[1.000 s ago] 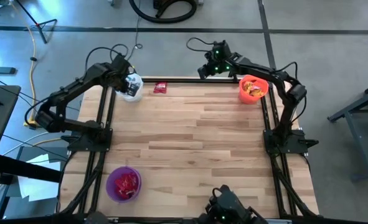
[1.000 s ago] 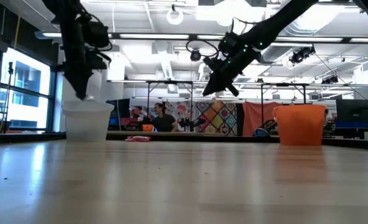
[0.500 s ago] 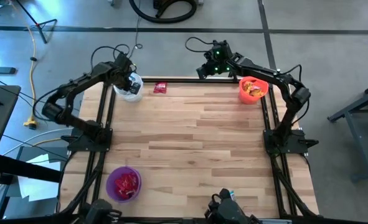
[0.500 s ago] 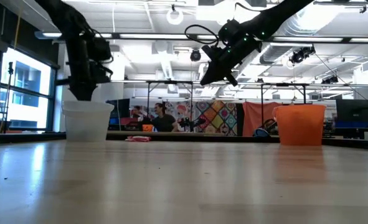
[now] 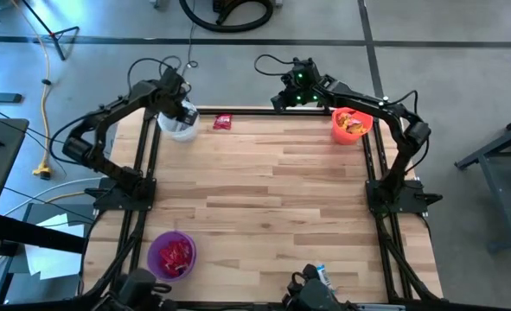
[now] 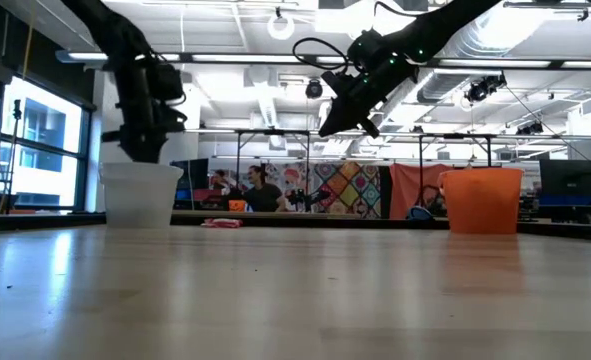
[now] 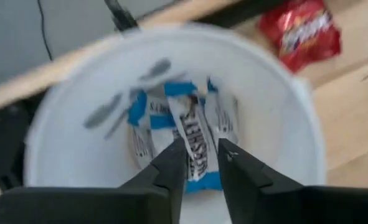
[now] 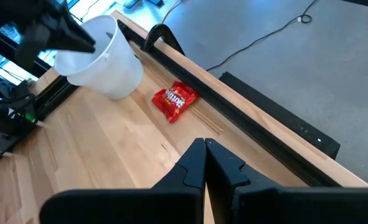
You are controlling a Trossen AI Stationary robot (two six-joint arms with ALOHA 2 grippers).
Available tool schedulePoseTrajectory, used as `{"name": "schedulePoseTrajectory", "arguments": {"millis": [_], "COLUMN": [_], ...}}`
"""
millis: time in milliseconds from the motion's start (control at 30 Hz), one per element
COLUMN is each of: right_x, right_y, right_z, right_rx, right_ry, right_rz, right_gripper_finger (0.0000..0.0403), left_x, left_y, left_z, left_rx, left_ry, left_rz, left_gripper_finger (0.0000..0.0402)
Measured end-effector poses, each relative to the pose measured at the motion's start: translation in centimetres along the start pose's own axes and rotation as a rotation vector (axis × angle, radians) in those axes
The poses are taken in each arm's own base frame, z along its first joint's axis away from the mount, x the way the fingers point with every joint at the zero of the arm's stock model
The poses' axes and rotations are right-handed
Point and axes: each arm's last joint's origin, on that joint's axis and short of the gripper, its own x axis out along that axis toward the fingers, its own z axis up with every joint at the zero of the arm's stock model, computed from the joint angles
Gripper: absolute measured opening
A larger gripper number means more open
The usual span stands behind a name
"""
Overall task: Sort candy
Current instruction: Put the white candy into the white bucket, then put the red candy into the purple bucket
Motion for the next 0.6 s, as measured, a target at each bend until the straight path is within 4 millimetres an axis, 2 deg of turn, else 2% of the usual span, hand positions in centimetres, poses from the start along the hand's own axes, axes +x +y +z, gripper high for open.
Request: {"name": "schedulePoseTrajectory", "arguments": {"millis": [300, 600], "right_x": [0.0, 0.1], "right_y": [0.1, 0.2], "right_z": [0.0, -0.1], "right_rx": [-0.002, 0.005], "right_ry": [0.001, 0.002], "right_rz": [0.002, 0.003], "right_gripper_finger": [0.0, 0.0], "left_x": [-4.3, -6.6], "left_y": [-0.3, -3.3], "left_z": [2.9, 4.2], "left_rx": [0.056, 0.171], "left_ry": [-0.124, -0.22], "left_rz": [0.02, -0.044], "left_gripper_finger": [0.0123, 0.0129]}}
